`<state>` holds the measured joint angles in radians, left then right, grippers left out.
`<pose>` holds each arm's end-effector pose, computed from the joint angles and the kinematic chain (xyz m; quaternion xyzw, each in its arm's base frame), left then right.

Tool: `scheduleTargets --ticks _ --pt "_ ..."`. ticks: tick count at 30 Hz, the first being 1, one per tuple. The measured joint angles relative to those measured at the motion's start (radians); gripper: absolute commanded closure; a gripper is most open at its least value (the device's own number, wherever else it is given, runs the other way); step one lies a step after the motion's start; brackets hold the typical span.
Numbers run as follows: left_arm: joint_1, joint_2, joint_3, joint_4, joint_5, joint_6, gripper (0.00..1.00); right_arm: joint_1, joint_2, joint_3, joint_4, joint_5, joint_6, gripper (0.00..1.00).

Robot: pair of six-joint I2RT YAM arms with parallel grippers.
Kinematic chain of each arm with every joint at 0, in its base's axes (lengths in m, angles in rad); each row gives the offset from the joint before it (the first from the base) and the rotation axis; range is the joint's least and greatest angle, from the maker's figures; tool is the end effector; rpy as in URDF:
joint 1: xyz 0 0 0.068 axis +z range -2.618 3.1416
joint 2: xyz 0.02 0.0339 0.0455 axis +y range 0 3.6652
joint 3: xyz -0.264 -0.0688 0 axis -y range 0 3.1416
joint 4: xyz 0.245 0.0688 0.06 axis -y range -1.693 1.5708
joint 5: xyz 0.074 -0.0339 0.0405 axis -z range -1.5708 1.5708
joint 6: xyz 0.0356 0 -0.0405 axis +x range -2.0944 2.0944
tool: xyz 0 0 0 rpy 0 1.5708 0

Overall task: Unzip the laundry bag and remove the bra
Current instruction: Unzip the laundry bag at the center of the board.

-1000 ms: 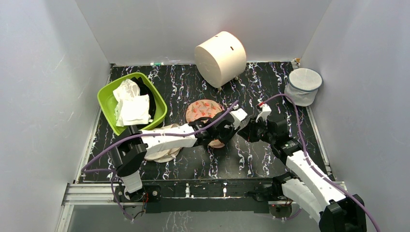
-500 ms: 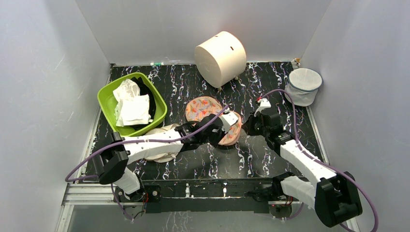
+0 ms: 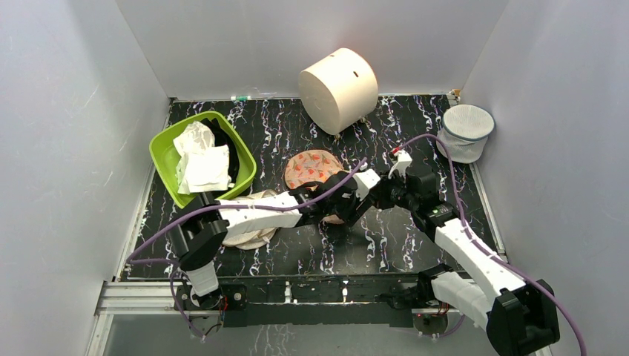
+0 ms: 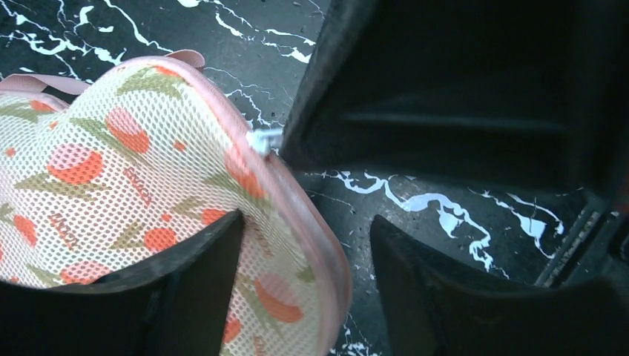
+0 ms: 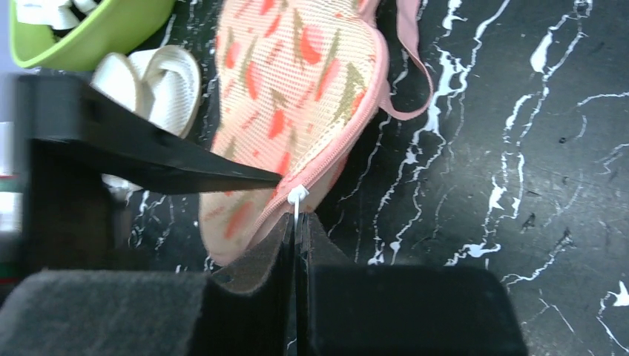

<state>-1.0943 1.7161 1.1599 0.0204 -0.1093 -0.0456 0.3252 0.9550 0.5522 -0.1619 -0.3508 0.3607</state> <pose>0.1833 -0.3466 0.2405 0.4111 0.7647 -0.2266 0.4415 0.1924 0.0778 0.2307 -0.0688 0.8640 0.3036 0.3956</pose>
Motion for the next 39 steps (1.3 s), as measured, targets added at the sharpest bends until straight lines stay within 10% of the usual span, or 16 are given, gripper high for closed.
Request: scheduleTargets --ticks 11,33,39 --pt "-0.002 -0.008 -0.038 -0.014 -0.074 0.018 1.0 -0.002 -0.001 -0.014 -0.022 -0.053 0.004 1.0" --pt "-0.001 -0.196 -0.241 -0.002 -0.103 0.041 1.0 -0.006 0.349 0.071 0.115 0.129 -0.047 1.0" --pt "0.002 -0.197 -0.246 -0.035 -0.055 0.001 0.7 -0.005 0.354 0.084 0.106 0.064 -0.058 1.0"
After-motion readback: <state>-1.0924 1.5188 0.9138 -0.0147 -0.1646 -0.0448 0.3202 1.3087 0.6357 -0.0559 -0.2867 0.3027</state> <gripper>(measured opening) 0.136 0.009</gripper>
